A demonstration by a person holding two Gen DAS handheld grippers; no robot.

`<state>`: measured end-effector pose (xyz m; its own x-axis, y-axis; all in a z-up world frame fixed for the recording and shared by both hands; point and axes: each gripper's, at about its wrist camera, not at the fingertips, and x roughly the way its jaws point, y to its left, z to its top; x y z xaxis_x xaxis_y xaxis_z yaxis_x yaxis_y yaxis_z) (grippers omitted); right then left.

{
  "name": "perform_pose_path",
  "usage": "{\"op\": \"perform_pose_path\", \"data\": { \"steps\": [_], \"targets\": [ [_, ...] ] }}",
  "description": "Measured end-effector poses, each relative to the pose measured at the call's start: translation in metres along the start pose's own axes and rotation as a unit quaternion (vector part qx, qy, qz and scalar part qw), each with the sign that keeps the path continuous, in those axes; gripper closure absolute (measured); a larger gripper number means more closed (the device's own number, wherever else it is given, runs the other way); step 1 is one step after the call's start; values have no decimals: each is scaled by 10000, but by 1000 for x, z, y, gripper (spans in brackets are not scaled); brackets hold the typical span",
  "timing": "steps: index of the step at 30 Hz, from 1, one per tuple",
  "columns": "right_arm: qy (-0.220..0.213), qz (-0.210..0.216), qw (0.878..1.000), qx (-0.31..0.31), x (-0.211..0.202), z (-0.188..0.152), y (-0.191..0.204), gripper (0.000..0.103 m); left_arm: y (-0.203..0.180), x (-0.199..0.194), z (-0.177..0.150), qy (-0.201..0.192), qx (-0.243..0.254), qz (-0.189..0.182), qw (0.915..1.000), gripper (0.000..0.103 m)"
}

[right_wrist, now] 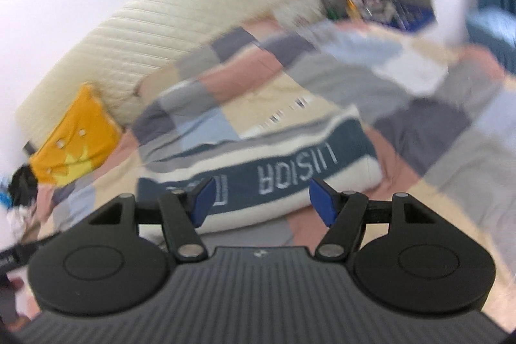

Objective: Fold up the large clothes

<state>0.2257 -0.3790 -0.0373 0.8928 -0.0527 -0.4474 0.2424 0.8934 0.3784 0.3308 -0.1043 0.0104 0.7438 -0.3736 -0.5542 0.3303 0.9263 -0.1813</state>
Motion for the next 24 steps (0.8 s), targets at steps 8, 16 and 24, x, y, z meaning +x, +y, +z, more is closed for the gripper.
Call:
{"op": "perform_pose_path", "data": {
  "steps": [8, 16, 24],
  "targets": [
    [-635, 298, 9937, -869, -123, -22, 44, 36, -30, -129, -24, -624, 298, 37, 9976, 6],
    [-1021, 462, 9854, -1282, -194, -61, 59, 36, -40, -230, -73, -1098, 473, -97, 9928, 2],
    [-1122, 366, 9810, -1539, -219, -113, 63, 36, -28, -262, -125, -1194, 503, 1, 9916, 2]
  ]
}}
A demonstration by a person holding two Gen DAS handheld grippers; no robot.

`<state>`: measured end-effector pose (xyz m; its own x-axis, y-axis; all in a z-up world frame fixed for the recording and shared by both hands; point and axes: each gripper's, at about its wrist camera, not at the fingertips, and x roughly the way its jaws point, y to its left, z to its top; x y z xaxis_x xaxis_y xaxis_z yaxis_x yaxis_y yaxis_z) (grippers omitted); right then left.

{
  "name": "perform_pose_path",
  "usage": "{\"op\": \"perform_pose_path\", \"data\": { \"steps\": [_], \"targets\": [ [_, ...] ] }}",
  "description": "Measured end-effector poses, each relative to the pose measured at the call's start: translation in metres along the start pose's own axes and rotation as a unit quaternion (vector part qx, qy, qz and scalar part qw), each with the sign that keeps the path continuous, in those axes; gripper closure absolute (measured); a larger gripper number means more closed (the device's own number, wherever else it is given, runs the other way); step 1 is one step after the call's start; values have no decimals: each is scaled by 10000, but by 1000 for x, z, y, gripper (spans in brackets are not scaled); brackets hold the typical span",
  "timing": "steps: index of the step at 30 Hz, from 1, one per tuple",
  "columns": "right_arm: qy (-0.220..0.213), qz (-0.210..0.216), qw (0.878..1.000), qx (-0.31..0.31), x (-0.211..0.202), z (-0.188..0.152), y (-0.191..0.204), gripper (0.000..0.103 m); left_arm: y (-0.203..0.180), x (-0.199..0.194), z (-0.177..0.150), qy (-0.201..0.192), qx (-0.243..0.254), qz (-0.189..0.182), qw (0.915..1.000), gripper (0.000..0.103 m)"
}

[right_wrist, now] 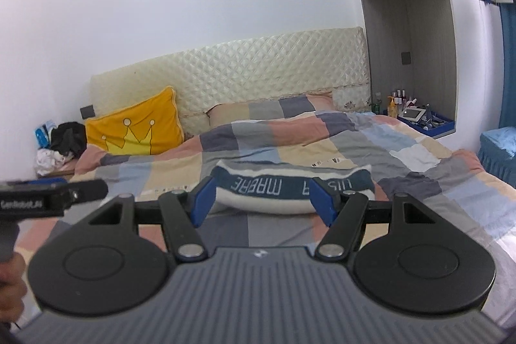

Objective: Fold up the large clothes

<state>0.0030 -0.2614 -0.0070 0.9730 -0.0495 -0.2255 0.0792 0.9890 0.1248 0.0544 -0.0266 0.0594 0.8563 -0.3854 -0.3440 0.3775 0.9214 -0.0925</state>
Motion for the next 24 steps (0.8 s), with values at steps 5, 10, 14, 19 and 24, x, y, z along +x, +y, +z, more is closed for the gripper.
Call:
{"op": "perform_pose_path", "data": {
  "steps": [5, 10, 14, 19, 24],
  "targets": [
    [75, -56, 9999, -103, -9, -23, 10, 36, 1, -13, -17, -45, 63, 80, 9999, 2],
    [32, -186, 9998, -103, -14, -37, 18, 36, 6, -12, -33, -17, 65, 149, 9999, 2],
    [131, -181, 9997, -116, -11, -46, 21, 36, 10, -6, -43, 95, -11, 35, 9999, 2],
    [301, -231, 9992, 88, -4, -59, 21, 36, 10, 8, -48, 195, 83, 16, 9998, 2],
    [345, -319, 9989, 93, 1, -65, 21, 36, 9, 19, -53, 237, 124, 45, 9996, 2]
  ]
}}
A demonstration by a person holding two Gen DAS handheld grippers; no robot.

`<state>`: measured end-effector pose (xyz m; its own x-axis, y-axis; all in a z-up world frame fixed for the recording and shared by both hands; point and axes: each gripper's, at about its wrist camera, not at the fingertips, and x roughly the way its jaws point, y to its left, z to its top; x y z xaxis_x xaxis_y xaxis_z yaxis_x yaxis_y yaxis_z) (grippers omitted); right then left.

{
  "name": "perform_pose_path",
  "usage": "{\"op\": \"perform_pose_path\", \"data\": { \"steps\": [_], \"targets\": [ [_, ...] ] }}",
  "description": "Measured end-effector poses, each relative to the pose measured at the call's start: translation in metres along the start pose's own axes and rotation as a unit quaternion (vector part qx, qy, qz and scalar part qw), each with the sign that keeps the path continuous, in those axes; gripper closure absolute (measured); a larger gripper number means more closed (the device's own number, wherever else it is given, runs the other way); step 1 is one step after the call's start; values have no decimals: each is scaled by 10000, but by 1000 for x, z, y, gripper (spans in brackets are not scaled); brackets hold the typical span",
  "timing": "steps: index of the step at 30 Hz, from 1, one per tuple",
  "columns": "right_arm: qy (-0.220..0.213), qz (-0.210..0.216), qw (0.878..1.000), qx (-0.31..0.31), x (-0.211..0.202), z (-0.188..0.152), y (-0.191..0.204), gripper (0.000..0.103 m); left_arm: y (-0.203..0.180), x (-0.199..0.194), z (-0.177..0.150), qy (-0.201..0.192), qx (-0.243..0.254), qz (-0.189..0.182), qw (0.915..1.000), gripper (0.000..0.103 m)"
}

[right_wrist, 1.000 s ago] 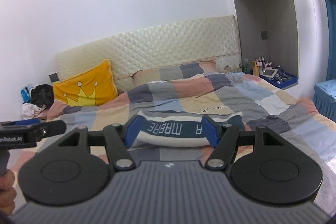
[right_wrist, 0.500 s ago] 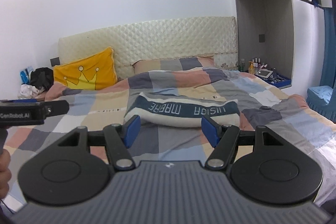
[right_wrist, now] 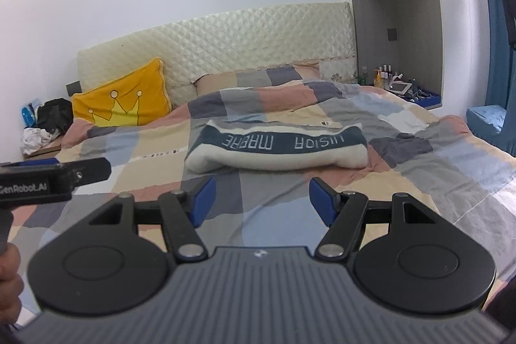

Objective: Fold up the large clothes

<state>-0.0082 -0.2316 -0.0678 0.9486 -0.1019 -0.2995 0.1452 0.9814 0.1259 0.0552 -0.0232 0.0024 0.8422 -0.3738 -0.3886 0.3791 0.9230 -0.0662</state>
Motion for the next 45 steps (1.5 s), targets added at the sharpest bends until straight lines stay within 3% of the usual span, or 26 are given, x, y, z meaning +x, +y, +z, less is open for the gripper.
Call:
{"op": "perform_pose_path", "data": {
  "steps": [14, 40, 42, 45],
  "targets": [
    [23, -53, 10000, 2, 7, 1, -3, 36, -5, 16, -6, 75, 10, 57, 10000, 2],
    [36, -170, 9998, 18, 2, -1, -1, 36, -16, 6, -7, -60, 34, 95, 9999, 2],
    [-36, -198, 9998, 10, 0, -2, -1, 16, -15, 5, -7, -71, 31, 114, 9999, 2],
    [-13, -172, 9999, -17, -1, 0, -2, 9, -15, 5, -7, -72, 37, 127, 9999, 2]
  ]
}}
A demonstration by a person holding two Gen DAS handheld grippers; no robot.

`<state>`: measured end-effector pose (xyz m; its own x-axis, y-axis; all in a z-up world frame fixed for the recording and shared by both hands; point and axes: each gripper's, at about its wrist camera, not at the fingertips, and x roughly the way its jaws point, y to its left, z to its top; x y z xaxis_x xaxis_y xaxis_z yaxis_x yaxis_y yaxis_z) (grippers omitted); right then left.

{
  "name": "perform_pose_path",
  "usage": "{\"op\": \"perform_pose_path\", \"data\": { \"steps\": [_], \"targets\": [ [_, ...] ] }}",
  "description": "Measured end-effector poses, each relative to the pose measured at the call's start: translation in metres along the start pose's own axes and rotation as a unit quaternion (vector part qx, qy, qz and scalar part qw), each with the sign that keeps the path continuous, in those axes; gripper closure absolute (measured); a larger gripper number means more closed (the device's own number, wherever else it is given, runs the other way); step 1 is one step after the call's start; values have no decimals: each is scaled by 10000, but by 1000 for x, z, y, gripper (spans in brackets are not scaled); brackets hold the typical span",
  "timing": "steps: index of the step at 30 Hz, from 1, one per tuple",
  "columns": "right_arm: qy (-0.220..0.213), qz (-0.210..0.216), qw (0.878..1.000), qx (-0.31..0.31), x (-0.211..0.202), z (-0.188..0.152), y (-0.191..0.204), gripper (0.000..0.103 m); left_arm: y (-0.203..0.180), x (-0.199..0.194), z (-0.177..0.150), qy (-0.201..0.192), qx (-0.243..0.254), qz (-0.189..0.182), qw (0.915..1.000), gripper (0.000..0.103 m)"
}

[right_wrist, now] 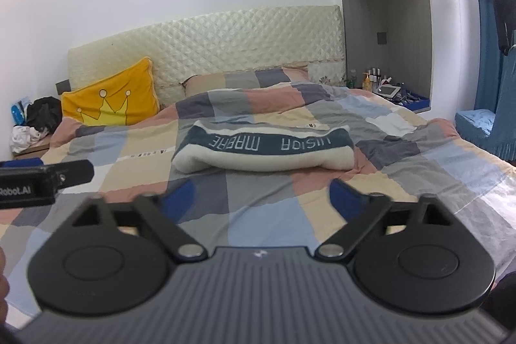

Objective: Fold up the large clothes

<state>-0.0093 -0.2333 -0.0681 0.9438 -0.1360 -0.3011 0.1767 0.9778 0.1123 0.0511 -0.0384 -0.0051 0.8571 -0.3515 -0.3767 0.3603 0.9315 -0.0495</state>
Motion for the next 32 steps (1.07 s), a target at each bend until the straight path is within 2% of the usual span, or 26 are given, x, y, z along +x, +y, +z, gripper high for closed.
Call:
{"op": "perform_pose_path", "data": {
  "steps": [7, 8, 32],
  "targets": [
    [54, -100, 9999, 27, 2, 1, -2, 8, -2, -2, -1, -11, -2, -2, 10000, 2],
    [59, -111, 9999, 47, 3, 1, -2, 0, -2, -2, -1, -14, -3, 2, 10000, 2],
    [102, -24, 9999, 68, 5, 4, -7, 0, -4, -7, 0, -33, -35, 10, 10000, 2]
  ]
}}
